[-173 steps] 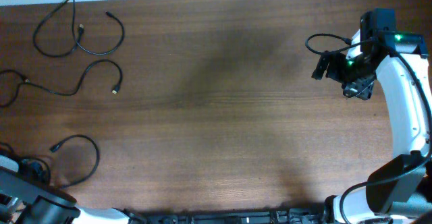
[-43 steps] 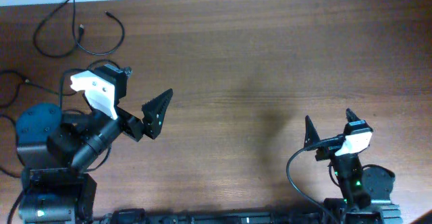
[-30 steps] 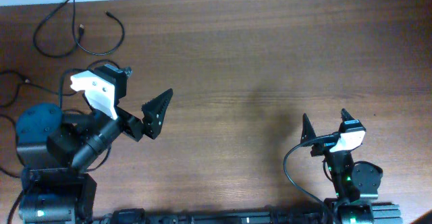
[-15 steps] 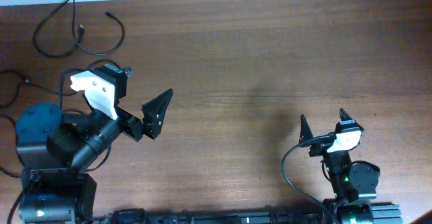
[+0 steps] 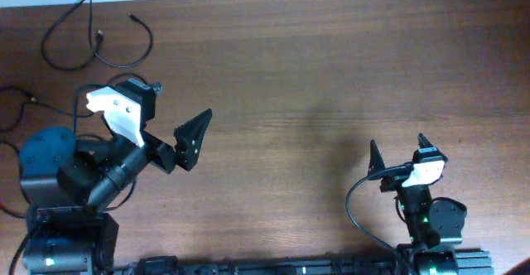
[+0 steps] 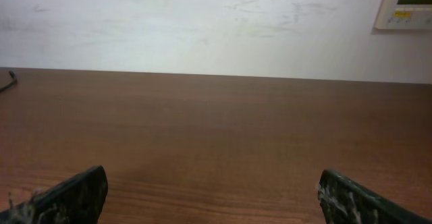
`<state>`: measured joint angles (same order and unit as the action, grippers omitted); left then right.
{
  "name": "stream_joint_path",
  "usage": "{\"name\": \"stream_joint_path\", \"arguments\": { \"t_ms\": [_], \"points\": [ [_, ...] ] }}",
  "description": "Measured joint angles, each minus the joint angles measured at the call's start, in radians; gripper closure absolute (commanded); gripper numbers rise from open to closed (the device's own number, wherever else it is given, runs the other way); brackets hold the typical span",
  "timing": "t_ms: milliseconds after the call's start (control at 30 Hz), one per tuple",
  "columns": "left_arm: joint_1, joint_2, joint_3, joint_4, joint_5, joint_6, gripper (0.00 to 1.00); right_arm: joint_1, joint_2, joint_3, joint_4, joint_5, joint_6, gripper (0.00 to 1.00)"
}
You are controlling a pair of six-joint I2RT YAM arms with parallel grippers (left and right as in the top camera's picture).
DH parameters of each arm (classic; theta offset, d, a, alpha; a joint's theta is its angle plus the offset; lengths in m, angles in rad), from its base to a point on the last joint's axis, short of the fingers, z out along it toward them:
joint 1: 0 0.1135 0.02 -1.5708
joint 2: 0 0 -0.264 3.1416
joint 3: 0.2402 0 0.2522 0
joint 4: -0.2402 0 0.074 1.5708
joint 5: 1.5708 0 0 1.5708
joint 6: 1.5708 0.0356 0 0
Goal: Untangle cables
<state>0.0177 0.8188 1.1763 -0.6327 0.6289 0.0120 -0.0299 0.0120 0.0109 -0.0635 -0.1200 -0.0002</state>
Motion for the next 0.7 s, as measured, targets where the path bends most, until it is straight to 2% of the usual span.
{"name": "stream_joint_path", "arguments": {
  "t_ms": [400, 700],
  "points": [
    [0.0, 0.0, 0.0, -0.004, -0.007, 0.0, 0.01, 0.0, 0.0, 0.0, 0.0, 0.0, 0.0, 0.02],
    [0.0, -0.026, -0.002, -0.327, -0.159, 0.007, 0.01, 0.0, -0.001, 0.0, 0.0, 0.004, 0.0, 0.02]
  ]
}}
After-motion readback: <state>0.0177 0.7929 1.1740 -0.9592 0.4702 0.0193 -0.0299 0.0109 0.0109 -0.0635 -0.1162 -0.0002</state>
